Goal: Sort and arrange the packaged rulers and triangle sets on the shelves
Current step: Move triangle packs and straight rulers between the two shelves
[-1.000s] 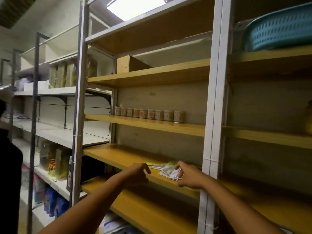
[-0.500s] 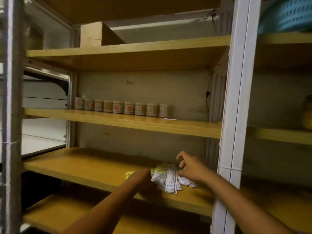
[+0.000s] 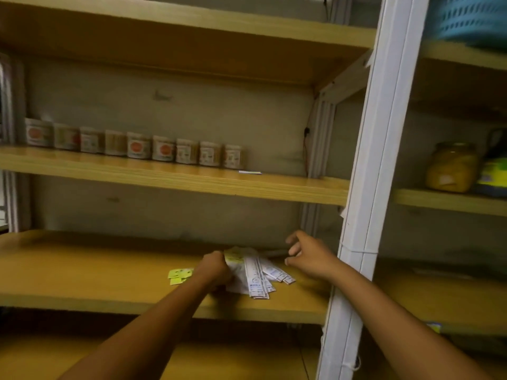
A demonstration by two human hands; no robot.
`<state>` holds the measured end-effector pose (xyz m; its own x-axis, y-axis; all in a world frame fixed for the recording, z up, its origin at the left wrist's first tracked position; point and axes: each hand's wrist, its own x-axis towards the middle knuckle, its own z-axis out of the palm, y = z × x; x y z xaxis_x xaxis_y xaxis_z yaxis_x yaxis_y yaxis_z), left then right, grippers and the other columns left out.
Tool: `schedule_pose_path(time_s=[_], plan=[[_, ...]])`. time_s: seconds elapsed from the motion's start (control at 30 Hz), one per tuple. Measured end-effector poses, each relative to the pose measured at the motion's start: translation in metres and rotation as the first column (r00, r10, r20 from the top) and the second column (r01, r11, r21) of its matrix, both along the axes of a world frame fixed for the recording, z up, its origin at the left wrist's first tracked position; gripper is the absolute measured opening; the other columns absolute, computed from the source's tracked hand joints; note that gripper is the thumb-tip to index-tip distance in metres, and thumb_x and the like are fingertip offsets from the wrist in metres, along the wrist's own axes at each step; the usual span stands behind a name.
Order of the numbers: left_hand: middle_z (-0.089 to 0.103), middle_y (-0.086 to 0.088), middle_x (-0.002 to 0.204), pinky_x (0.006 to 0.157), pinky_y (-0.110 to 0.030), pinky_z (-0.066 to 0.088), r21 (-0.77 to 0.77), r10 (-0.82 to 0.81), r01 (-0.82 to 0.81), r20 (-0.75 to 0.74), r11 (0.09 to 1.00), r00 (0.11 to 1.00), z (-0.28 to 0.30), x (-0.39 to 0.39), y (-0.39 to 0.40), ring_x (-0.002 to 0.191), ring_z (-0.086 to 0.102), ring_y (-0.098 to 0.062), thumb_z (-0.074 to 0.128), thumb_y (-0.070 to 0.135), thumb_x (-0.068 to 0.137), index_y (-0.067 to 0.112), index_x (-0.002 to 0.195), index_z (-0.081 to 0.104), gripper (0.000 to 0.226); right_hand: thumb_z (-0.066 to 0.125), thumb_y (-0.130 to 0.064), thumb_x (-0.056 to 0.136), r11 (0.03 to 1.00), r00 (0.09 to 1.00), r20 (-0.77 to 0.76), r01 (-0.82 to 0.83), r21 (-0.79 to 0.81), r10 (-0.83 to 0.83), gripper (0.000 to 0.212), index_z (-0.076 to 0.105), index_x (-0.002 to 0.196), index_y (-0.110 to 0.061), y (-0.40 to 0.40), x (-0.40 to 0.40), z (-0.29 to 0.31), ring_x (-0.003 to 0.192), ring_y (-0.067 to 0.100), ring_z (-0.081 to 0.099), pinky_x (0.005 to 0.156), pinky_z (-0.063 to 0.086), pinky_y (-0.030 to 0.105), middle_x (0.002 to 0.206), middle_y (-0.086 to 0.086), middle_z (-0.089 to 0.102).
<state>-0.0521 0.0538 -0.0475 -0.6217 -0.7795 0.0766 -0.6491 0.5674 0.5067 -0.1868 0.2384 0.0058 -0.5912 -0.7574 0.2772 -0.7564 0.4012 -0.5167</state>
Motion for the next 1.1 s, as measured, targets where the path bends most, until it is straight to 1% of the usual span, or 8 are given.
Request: schedule_pose_path(time_s=[0.13,0.2,0.3,0.5,0.7,0.87,0.97,1.1], plan=[[0.058,-0.016,0.110,0.043,-0.026,0.043,0.258,0.066,-0.038,-0.103,0.965,0.992,0.006,0.003,-0.005,0.077,0.059,-0.024,0.063,0.018,0.088,0.005,0.121,0.048,0.038,0.072,-0.018,0.084,1.000,1.000,0.003,-0.027,0.002,0.027,0.039,0.052,0.117,-0.023,-0.004,0.005,0.002,0.091,0.013,0.059,0.076,0.048,0.025,0.101,0.000,0.060],[0.060,-0.016,0.101,0.049,-0.028,0.045,0.262,0.055,-0.024,-0.112,0.965,0.992,0.013,0.010,-0.011,0.069,0.058,-0.024,0.064,0.016,0.085,0.004,0.118,0.053,0.036,0.072,-0.019,0.084,0.999,0.999,0.011,-0.034,0.002,0.034,0.038,0.052,0.117,-0.023,-0.006,0.005,0.003,0.091,0.012,0.060,0.076,0.048,0.024,0.101,0.000,0.060],[0.065,-0.014,0.111,0.070,-0.032,0.053,0.169,0.020,0.009,-0.167,0.986,0.986,0.026,0.021,-0.025,0.093,0.065,-0.027,0.068,0.027,0.082,0.010,0.120,0.060,0.042,0.071,-0.017,0.084,0.999,0.999,0.017,-0.047,0.012,0.047,0.039,0.053,0.118,-0.021,-0.011,0.005,0.003,0.091,0.011,0.059,0.074,0.047,0.023,0.101,0.000,0.060],[0.068,-0.016,0.100,0.082,-0.046,0.058,0.226,0.049,0.049,-0.407,0.973,0.912,0.036,0.051,-0.059,0.090,0.066,-0.030,0.071,0.017,0.082,0.007,0.098,0.067,0.019,0.072,-0.017,0.083,0.998,0.997,0.044,-0.060,0.008,0.060,0.036,0.056,0.115,-0.020,-0.025,0.006,-0.001,0.091,0.013,0.061,0.072,0.048,0.022,0.101,0.001,0.061],[0.067,-0.012,0.097,0.063,-0.037,0.057,0.175,-0.033,0.164,-0.580,0.971,0.814,0.038,0.077,-0.066,0.082,0.065,-0.027,0.068,0.025,0.087,0.016,0.102,0.065,0.017,0.070,-0.010,0.084,0.996,0.996,0.064,-0.066,0.060,0.062,0.023,0.062,0.104,-0.017,-0.038,0.011,-0.010,0.089,0.016,0.063,0.082,0.055,0.034,0.096,0.002,0.063],[0.059,-0.006,0.116,0.051,-0.032,0.055,0.150,-0.058,0.202,-0.646,0.968,0.761,0.037,0.084,-0.070,0.095,0.062,-0.025,0.061,0.027,0.093,0.021,0.116,0.059,0.024,0.065,-0.014,0.088,0.982,0.999,0.050,-0.030,0.185,0.021,0.007,0.066,0.094,-0.011,-0.046,0.018,-0.026,0.081,0.016,0.067,0.078,0.055,0.035,0.094,0.007,0.070],[0.058,-0.005,0.116,0.058,-0.039,0.059,0.124,-0.069,0.197,-0.656,0.973,0.752,0.036,0.086,-0.075,0.094,0.061,-0.022,0.058,0.025,0.094,0.022,0.115,0.058,0.021,0.068,-0.027,0.085,0.972,0.997,0.060,0.023,0.232,-0.038,0.012,0.066,0.086,-0.015,-0.052,0.019,-0.040,0.080,0.022,0.068,0.073,0.052,0.039,0.093,0.012,0.074],[0.060,-0.009,0.117,0.064,-0.047,0.060,0.124,-0.083,0.211,-0.644,0.970,0.760,0.034,0.085,-0.084,0.098,0.062,-0.028,0.056,0.023,0.095,0.020,0.118,0.057,0.023,0.071,-0.056,0.075,0.960,0.993,0.055,0.086,0.265,-0.104,0.037,0.055,0.065,-0.023,-0.058,0.017,-0.052,0.058,0.015,0.051,0.056,0.031,0.031,0.059,-0.003,0.056]])
